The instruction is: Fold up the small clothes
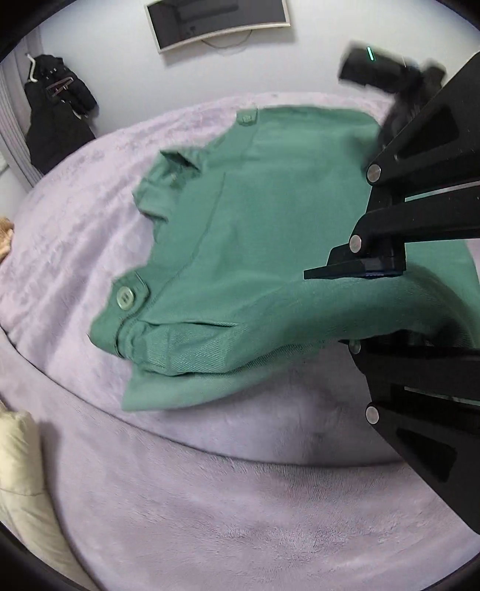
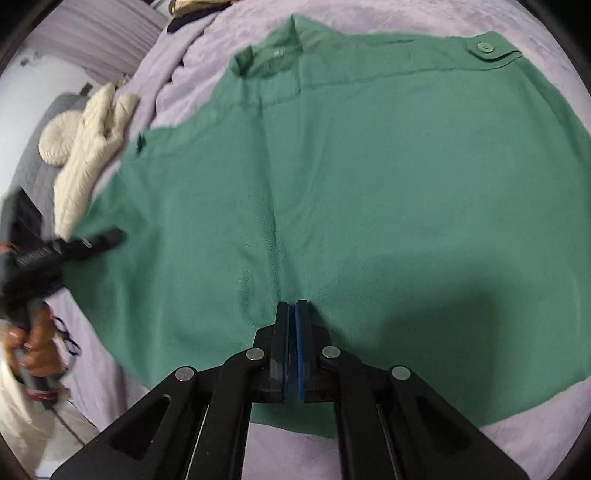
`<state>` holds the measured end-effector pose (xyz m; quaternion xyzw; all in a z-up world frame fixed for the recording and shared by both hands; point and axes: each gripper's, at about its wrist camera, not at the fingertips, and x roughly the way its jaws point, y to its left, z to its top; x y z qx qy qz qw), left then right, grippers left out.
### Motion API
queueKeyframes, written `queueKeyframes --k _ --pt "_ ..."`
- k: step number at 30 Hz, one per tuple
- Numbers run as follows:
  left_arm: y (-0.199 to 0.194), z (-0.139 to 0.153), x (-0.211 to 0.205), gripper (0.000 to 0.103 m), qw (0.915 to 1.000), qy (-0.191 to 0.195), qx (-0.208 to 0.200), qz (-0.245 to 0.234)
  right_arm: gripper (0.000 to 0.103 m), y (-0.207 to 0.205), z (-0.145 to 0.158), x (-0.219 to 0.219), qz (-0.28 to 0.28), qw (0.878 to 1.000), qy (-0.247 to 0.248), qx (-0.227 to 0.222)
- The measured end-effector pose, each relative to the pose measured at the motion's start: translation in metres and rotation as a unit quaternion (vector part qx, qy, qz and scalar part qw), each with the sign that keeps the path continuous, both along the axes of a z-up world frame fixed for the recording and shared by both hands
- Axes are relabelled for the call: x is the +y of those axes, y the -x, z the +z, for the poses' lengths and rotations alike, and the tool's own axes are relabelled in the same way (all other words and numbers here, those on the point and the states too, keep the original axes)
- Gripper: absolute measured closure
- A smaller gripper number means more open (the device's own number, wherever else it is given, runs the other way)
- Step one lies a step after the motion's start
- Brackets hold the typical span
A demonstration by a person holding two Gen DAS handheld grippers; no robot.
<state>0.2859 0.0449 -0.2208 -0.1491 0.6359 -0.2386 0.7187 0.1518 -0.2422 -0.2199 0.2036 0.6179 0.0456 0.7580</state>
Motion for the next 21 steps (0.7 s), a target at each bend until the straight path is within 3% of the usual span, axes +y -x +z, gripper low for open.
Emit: queueKeyframes --k 2,7,10,14,18,21 --pt "0.003 0.019 -0.007 0.090 0.9998 0.020 -0.009 0.000 0.100 0.002 -0.008 0.002 0.001 1.000 0.013 -0.010" --pt "0.011 0.067 -0.067 0.090 0.9977 0.036 -0.049 -0.030 0.100 0.012 -0.012 -0.021 -0.034 0.998 -0.046 -0.017" --pt "0.017 0.094 -0.112 0.090 0.9956 0.039 -0.070 -0.048 0.100 0.022 -0.015 -0.044 -0.054 0.994 -0.098 -0.018" --pt "0.031 0.119 -0.189 0.090 0.9906 0.030 -0.098 -0.091 0.099 0.040 -0.012 -0.087 -0.104 0.975 -0.195 -0.025" --pt "0.050 0.115 -0.274 0.090 0.9828 0.009 -0.110 -0.148 0.098 0.072 0.001 -0.139 -0.151 0.960 -0.230 -0.053" --pt "0.065 0.085 -0.338 0.090 0.9771 -0.004 -0.099 -0.188 0.098 0.098 0.001 -0.179 -0.189 0.951 -0.237 -0.057"
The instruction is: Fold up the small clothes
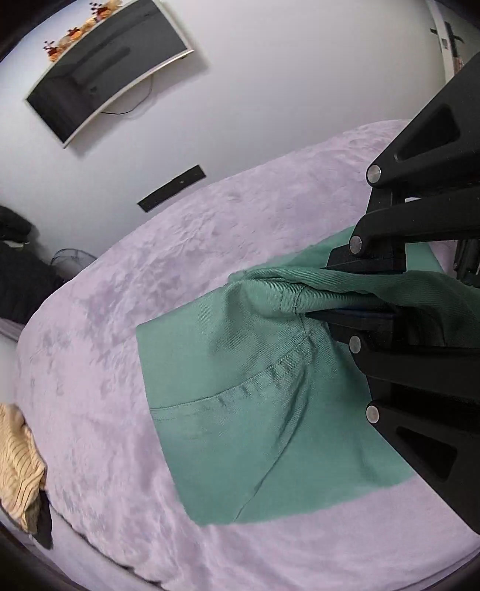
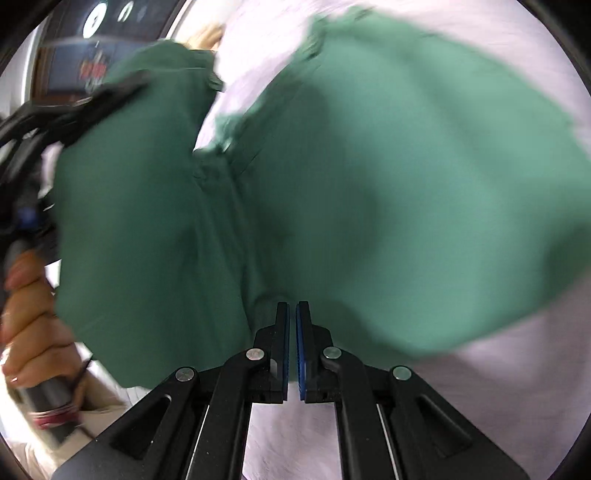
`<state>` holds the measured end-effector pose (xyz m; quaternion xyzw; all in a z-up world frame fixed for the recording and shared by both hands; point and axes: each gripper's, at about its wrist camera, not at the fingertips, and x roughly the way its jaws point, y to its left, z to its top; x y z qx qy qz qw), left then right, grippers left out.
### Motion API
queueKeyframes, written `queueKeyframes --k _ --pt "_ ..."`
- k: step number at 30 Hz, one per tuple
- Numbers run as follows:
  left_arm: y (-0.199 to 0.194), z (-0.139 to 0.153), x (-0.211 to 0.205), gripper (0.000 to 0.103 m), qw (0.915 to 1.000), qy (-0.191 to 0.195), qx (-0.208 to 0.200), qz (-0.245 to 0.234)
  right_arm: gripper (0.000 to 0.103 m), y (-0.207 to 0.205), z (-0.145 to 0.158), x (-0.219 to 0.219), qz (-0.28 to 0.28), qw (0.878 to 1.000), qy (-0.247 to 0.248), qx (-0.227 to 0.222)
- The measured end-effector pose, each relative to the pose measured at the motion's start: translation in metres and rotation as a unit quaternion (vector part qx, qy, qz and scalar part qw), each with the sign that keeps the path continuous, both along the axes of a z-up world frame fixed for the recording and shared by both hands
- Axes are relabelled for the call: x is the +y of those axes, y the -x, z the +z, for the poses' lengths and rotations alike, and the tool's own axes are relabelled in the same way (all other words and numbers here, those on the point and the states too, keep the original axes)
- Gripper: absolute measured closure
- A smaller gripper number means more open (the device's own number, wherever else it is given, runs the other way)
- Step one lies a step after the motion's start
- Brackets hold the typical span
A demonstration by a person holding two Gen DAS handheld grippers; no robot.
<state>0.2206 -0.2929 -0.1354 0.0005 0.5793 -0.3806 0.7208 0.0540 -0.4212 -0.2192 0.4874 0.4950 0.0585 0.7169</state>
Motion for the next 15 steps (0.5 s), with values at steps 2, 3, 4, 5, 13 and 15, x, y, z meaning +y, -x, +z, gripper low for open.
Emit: queueKeyframes --k 2,3,4,5,13,15 --pt "0.013 -0.024 -0.034 0.090 0.9995 -0.027 -0.002 -0.017 0.098 0.014 -0.012 -0.024 -0.015 1.000 -0.005 0.017" --pt "0.019 -0.036 -0.049 0.090 0.9986 -0.043 -0.006 -0.028 0.098 0.016 -0.018 -0.030 -0.021 0.999 -0.012 0.023" --pt "0.027 -0.047 -0.063 0.090 0.9973 -0.061 -0.011 -0.040 0.098 0.021 -0.025 -0.040 -0.029 0.999 -0.029 0.023" --pt "0.035 -0.057 -0.073 0.090 0.9951 -0.082 -0.021 -0.051 0.099 0.025 -0.030 -0.047 -0.036 0.998 -0.043 0.022" --pt "0.063 -0.044 -0.086 0.065 0.9855 -0.108 -0.092 -0.093 0.097 0.032 -0.033 -0.084 -0.055 0.996 -0.069 0.010" --pt "0.065 -0.025 -0.082 0.013 0.9883 -0.072 -0.100 -0.090 0.082 0.033 -0.032 -0.093 -0.068 0.995 -0.073 0.008"
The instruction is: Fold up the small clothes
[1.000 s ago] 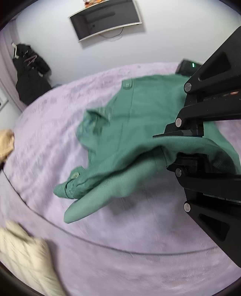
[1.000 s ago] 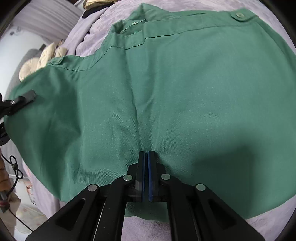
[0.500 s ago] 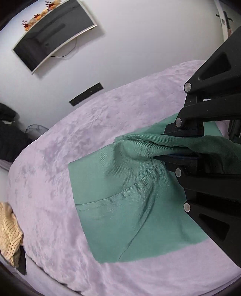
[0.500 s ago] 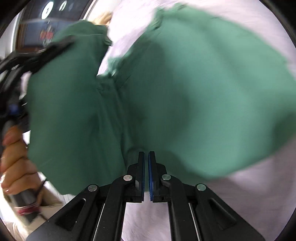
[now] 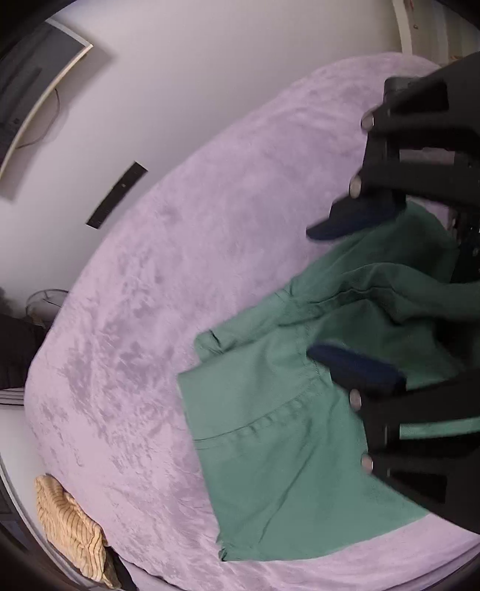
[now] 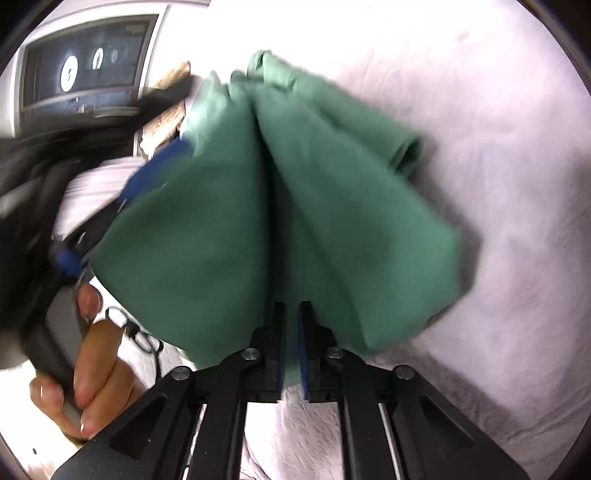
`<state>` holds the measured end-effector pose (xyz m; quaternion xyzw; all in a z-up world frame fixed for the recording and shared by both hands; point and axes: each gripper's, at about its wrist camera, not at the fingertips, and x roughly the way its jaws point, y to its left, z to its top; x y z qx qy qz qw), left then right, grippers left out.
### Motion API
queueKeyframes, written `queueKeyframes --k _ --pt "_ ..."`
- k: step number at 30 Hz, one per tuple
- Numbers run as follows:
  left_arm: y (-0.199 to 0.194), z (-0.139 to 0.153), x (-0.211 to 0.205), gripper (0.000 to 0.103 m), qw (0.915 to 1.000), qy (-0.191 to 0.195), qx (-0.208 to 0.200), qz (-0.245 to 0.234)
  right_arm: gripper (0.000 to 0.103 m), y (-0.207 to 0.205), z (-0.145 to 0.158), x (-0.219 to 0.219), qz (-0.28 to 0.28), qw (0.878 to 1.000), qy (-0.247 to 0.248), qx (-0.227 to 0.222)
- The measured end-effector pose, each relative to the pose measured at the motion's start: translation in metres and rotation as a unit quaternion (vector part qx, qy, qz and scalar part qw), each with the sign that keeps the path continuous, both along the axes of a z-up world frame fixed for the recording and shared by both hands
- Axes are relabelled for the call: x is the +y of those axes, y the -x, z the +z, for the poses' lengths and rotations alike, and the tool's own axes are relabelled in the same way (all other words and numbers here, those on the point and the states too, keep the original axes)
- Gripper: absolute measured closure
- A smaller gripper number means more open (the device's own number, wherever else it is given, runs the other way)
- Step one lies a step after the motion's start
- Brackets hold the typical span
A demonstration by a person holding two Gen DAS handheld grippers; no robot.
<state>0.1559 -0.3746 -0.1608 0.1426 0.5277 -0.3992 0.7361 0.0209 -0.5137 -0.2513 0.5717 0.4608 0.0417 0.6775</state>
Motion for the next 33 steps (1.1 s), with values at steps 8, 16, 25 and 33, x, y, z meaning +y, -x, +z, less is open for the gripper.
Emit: queueKeyframes --k 8,16,25,33 --pt "-0.030 0.045 0.077 0.003 0.9931 0.034 -0.057 0.097 0.041 0.003 0.003 -0.056 -0.090 0.993 -0.068 -0.041" --pt "-0.087 -0.005 0.169 0.003 0.9741 -0.054 -0.043 0.216 0.029 -0.058 0.024 -0.015 -0.067 0.993 -0.081 -0.056" --pt "-0.113 -0.011 0.069 0.003 0.9926 -0.047 -0.045 0.103 0.029 -0.010 0.075 0.052 0.002 0.995 0.091 -0.039" --pt "-0.112 -0.014 0.025 0.003 0.9893 -0.053 -0.084 0.107 0.098 -0.032 0.080 0.039 -0.043 0.987 0.151 -0.046"
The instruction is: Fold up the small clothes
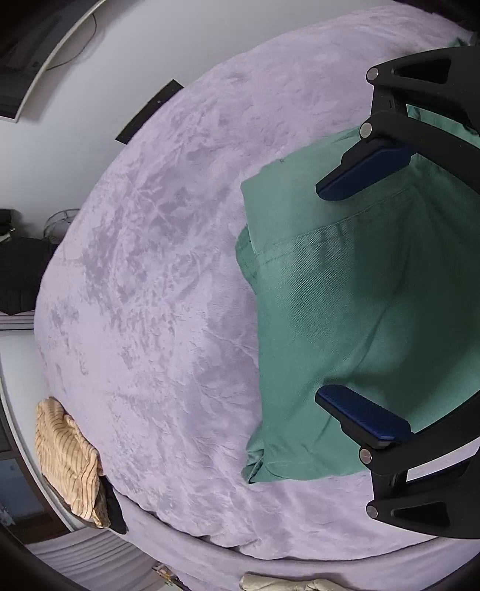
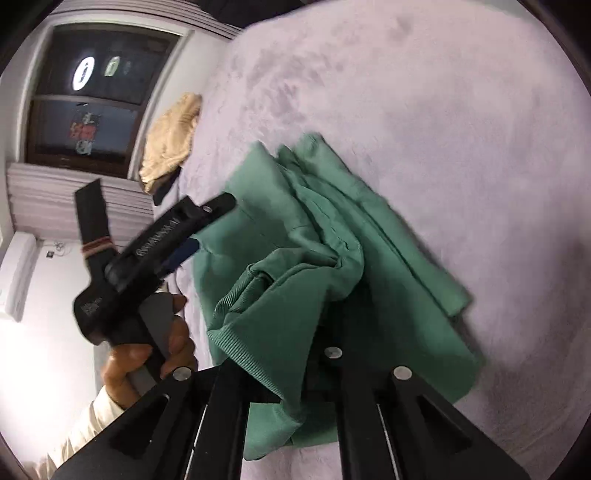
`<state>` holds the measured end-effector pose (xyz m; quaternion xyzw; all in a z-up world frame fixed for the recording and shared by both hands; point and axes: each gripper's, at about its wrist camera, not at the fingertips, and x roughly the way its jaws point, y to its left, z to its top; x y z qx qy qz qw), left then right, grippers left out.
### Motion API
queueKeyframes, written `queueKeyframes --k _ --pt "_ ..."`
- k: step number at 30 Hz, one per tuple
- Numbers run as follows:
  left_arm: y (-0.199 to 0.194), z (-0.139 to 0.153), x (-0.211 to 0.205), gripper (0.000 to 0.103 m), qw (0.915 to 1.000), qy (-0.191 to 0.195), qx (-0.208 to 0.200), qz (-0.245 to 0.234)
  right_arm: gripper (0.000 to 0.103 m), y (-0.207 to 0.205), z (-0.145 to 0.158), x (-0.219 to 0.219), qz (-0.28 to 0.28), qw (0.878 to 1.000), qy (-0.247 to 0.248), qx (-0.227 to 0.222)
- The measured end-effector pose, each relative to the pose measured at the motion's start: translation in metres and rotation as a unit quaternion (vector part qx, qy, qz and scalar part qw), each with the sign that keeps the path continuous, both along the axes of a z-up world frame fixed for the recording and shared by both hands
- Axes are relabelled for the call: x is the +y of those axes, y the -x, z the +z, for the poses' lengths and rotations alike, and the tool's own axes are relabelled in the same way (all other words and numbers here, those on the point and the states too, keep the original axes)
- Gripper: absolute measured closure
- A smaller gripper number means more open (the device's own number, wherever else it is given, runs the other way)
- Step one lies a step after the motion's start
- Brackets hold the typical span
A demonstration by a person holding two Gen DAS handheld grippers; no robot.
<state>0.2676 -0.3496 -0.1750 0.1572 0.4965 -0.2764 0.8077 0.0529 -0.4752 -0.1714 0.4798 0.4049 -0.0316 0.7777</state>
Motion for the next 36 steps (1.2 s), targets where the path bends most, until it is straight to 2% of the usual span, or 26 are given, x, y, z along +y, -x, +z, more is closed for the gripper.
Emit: queueKeyframes --k 2,4,5,8,11,13,15,17,20,22,24,28,31,32,33,36 --pt "0.002 0.010 -0.003 0.003 0.9996 0.007 -0.026 -0.006 0.098 0.014 0.020 -0.002 -0.005 0.999 0.040 -0.022" --pt "0.000 0.004 -0.016 0.003 0.9993 -0.006 -0.034 -0.016 0.098 0.036 0.014 -0.009 -0.034 0.999 0.037 -0.007" --pt "-0.001 -0.003 -0.023 0.003 0.9994 -0.012 -0.031 -0.014 0.098 0.045 0.003 -0.013 -0.047 0.998 0.031 0.010" --pt "-0.004 -0.031 -0.039 0.003 0.9992 -0.031 -0.026 0.000 0.099 0.071 -0.054 -0.018 -0.078 0.994 -0.030 0.066" --pt "-0.005 -0.052 -0.044 0.002 0.9986 -0.048 -0.024 0.002 0.100 0.085 -0.075 -0.018 -0.087 0.991 -0.077 0.060" --pt "-0.007 -0.047 -0.041 0.002 0.9987 -0.045 -0.023 -0.002 0.100 0.090 -0.072 -0.022 -0.080 0.991 -0.087 0.059" --pt "-0.012 -0.038 -0.033 0.002 0.9979 -0.058 -0.028 0.004 0.099 0.097 -0.065 -0.026 -0.071 0.991 -0.087 0.069" --pt "-0.016 -0.023 -0.019 0.002 0.9975 -0.064 -0.030 0.007 0.092 0.107 -0.046 -0.032 -0.069 0.993 -0.052 0.075" --pt "-0.006 0.003 0.011 0.002 0.9981 -0.050 -0.034 0.011 0.092 0.114 -0.001 -0.039 -0.065 0.996 0.023 0.055" --pt "0.009 0.013 0.034 0.002 0.9989 -0.037 -0.022 0.018 0.092 0.100 0.025 -0.042 -0.047 0.997 0.058 0.030" --pt "0.030 0.017 0.056 0.002 0.9992 -0.026 -0.003 0.029 0.092 0.067 0.037 -0.042 -0.013 0.997 0.071 0.007" --pt "0.078 0.004 0.088 0.002 0.9981 -0.010 0.042 0.044 0.092 0.002 0.035 -0.031 0.053 0.995 0.087 -0.009" --pt "0.109 -0.026 0.106 0.002 0.9958 -0.033 0.074 0.042 0.092 -0.032 0.007 -0.020 0.090 0.992 0.085 0.008" --pt "0.116 -0.035 0.113 0.002 0.9947 -0.032 0.087 0.045 0.092 -0.038 -0.007 -0.020 0.096 0.991 0.093 0.029" --pt "0.120 -0.043 0.122 0.002 0.9934 -0.027 0.099 0.052 0.098 -0.040 -0.021 -0.022 0.098 0.989 0.099 0.048" --pt "0.131 -0.060 0.143 0.000 0.9908 -0.009 0.121 0.059 0.103 -0.037 -0.055 -0.045 0.080 0.993 0.065 0.063"
